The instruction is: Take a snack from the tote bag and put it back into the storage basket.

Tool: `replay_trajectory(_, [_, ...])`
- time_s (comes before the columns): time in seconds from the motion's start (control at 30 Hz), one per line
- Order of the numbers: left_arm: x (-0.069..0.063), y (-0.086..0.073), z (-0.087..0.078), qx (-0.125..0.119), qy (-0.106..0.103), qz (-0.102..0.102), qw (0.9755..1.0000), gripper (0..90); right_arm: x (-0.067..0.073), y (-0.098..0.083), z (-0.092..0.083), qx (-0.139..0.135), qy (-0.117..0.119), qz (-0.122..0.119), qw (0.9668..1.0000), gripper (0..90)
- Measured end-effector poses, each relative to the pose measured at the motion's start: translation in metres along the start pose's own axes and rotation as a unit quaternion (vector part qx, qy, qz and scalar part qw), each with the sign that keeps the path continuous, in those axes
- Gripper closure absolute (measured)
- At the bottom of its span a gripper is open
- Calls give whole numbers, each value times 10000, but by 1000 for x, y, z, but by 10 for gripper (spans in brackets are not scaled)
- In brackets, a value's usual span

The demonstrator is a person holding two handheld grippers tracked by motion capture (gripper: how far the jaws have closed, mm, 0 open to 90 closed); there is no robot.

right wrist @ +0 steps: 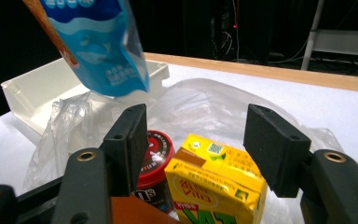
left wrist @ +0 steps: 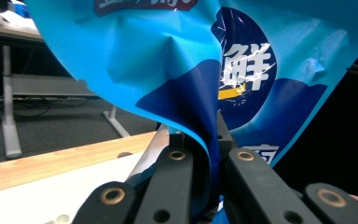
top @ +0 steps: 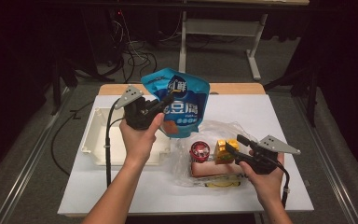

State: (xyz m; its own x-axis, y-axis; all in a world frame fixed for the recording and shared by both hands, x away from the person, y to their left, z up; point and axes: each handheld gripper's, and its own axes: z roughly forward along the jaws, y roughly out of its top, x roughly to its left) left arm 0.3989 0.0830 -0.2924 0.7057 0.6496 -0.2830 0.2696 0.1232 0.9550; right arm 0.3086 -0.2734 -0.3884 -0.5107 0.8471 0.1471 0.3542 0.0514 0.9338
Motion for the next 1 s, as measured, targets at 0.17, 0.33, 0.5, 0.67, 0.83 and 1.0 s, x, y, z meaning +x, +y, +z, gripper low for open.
replay_trajectory(0.17, [15, -1, -11, 2, 109, -32, 9999, 900, 2, -6, -1, 110, -59, -80, 9999, 350])
replay_trajectory(0.33, [29, -4, -23, 3, 257, -70, 9996, 900, 2, -10, -7, 145, -165, -97, 9997, 325])
replay_trajectory(0.5, [43, -3, -34, -61, 329, -96, 9994, 900, 0, -18, -12, 270, -160, -72, 9995, 326])
replay_trajectory(0.67, [58, -4, -45, -36, 457, -57, 9989, 900, -2, -26, -18, 302, -188, 8, 9994, 329])
replay_trajectory(0.83, [74, -8, -53, -20, 599, -104, 9982, 900, -1, -28, -15, 349, -187, 9, 9992, 333])
replay_trajectory(1.0, [91, -13, -59, 16, 730, -114, 9973, 900, 4, -31, -11, 396, -151, -31, 9991, 335])
